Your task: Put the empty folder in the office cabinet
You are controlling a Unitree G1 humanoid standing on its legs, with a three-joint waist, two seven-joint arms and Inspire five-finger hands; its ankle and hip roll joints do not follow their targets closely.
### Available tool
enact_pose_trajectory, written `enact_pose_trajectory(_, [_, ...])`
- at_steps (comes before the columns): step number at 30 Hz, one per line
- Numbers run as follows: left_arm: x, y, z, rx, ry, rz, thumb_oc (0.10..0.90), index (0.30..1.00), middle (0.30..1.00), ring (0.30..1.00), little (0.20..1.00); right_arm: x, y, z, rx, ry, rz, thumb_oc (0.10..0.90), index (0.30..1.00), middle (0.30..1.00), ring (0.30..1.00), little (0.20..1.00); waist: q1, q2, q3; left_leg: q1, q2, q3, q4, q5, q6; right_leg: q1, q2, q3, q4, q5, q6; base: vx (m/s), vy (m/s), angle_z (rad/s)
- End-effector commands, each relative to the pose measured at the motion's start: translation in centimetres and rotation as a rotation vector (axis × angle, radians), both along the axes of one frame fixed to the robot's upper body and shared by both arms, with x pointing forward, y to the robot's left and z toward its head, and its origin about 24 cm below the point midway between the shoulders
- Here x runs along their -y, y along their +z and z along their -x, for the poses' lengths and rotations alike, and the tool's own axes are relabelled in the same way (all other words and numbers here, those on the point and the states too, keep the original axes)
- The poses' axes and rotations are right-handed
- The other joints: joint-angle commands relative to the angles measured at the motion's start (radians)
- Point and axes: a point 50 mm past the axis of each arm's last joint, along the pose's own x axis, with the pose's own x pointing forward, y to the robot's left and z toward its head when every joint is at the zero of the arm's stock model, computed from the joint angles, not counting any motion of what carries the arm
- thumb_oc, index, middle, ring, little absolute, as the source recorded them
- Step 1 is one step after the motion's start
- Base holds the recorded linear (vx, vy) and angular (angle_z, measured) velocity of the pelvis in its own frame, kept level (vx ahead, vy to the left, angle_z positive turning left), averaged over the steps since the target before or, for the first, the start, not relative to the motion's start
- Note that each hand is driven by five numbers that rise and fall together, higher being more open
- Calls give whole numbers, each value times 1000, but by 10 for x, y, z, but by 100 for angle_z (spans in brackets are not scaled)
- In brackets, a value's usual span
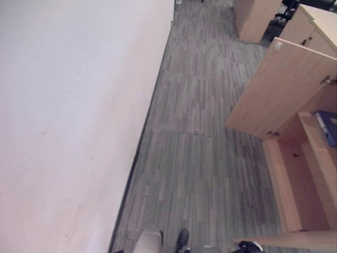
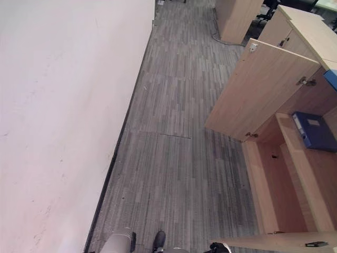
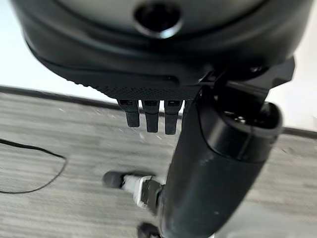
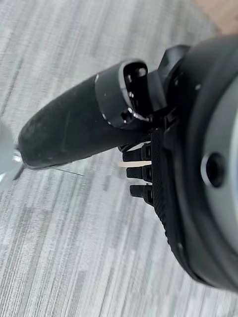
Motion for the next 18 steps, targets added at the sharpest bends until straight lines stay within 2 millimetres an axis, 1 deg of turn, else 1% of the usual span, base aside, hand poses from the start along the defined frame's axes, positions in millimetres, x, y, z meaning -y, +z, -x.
enact_pose_trajectory(1, [-11, 0, 22, -76, -27, -50, 800, 900, 900, 900, 900, 32, 5, 14, -40, -3, 86, 800, 900, 900, 900, 900, 21, 48, 24, 27, -21, -9, -331, 85, 43, 12, -37, 46, 84, -143, 119, 157, 37, -11])
enact_pose_trajectory(2, [-11, 0, 22, -76, -27, -50, 800, 900, 900, 900, 900, 32, 5, 14, -40, -3, 85, 800, 900, 900, 900, 900, 22, 47, 24, 29, -22, -8, -334, 87, 43, 13, -38, 46, 84, -144, 119, 256, 82, 0])
enact_pose_trajectory(3, [-9, -1, 24, -83, -35, -47, 800, 900, 900, 900, 900, 32, 5, 17, -57, 37, 96, 800, 900, 900, 900, 900, 34, 75, 19, 9, -1, -54, -559, 205, 14, 49, -13, 54, 96, -185, 114, 360, 88, 15])
enact_pose_trajectory(4, [-9, -1, 25, -86, -33, -46, 800, 900, 900, 900, 900, 32, 4, 18, -62, 43, 99, 800, 900, 900, 900, 900, 38, 82, 17, 5, 9, -67, -648, 225, 11, 68, -9, 64, 103, -201, 114, 479, 121, 18])
enact_pose_trajectory(5, [-8, -1, 26, -88, -35, -42, 800, 900, 900, 900, 900, 32, 4, 21, -71, 48, 100, 800, 900, 900, 900, 900, 40, 86, 14, -3, 12, -76, -709, 242, 6, 84, -4, 73, 107, -213, 115, 352, 105, 8])
enact_pose_trajectory(7, [-5, -3, 30, -104, -34, -33, 800, 900, 900, 900, 900, 33, 3, 28, -100, 62, 108, 800, 900, 900, 900, 900, 48, 91, 4, -23, 14, -98, -764, 258, -4, 115, 0, 102, 110, -231, 119, 379, 142, -28])
enact_pose_trajectory(9, [-3, -4, 39, -135, -25, -22, 800, 900, 900, 900, 900, 31, 0, 37, -138, 68, 102, 800, 900, 900, 900, 900, 60, 90, -15, -13, 15, -119, -776, 259, -5, 148, 0, 136, 107, -245, 131, 433, 188, -68])
enact_pose_trajectory(10, [-3, -4, 43, -148, -17, -19, 800, 900, 900, 900, 900, 31, -1, 43, -162, 66, 100, 800, 900, 900, 900, 900, 59, 93, -29, 4, 17, -117, -773, 288, -6, 161, -3, 144, 109, -248, 137, 515, 260, -81])
enact_pose_trajectory(11, [-3, -4, 41, -147, -26, -18, 800, 900, 900, 900, 900, 32, -1, 48, -178, 57, 100, 800, 900, 900, 900, 900, 61, 89, -41, 20, 12, -98, -754, 299, -4, 186, -19, 151, 101, -250, 146, 462, 257, -64])
enact_pose_trajectory(12, [-4, -4, 40, -146, -33, -25, 800, 900, 900, 900, 900, 31, -1, 50, -186, 48, 99, 800, 900, 900, 900, 900, 62, 88, -51, 24, 12, -94, -740, 312, -1, 187, -27, 153, 99, -246, 150, 425, 265, -68])
enact_pose_trajectory(13, [-4, -4, 41, -154, -51, -30, 800, 900, 900, 900, 900, 31, -2, 53, -198, 45, 96, 800, 900, 900, 900, 900, 62, 83, -66, 29, 4, -87, -721, 314, 5, 190, -42, 153, 101, -241, 159, 218, 144, -45])
enact_pose_trajectory(14, [-4, -4, 41, -154, -51, -30, 800, 900, 900, 900, 900, 31, -2, 54, -198, 45, 96, 800, 900, 900, 900, 900, 62, 83, -66, 29, 3, -86, -720, 313, 6, 190, -42, 154, 101, -241, 160, 382, 268, -55])
enact_pose_trajectory(15, [-6, -3, 39, -156, -69, -39, 800, 900, 900, 900, 900, 31, -2, 56, -202, 29, 88, 800, 900, 900, 900, 900, 60, 73, -93, 31, -23, -59, -677, 282, 23, 193, -82, 151, 111, -215, 190, 384, 279, -44])
enact_pose_trajectory(16, [-8, -3, 37, -145, -56, -41, 800, 900, 900, 900, 900, 31, -2, 55, -201, 21, 87, 800, 900, 900, 900, 900, 60, 67, -100, 33, -40, -46, -653, 257, 37, 181, -108, 147, 144, -182, 209, 465, 351, -29])
enact_pose_trajectory(17, [-10, -2, 35, -135, -47, -44, 800, 900, 900, 900, 900, 32, -2, 54, -201, 17, 87, 800, 900, 900, 900, 900, 60, 69, -106, 36, -48, -40, -636, 240, 48, 161, -123, 143, 178, -157, 217, 312, 266, -28])
enact_pose_trajectory(18, [-11, -1, 32, -126, -43, -44, 800, 900, 900, 900, 900, 30, -2, 52, -192, 13, 83, 800, 900, 900, 900, 900, 62, 68, -113, 43, -67, -29, -617, 213, 64, 139, -148, 144, 236, -116, 232, 284, 267, -24])
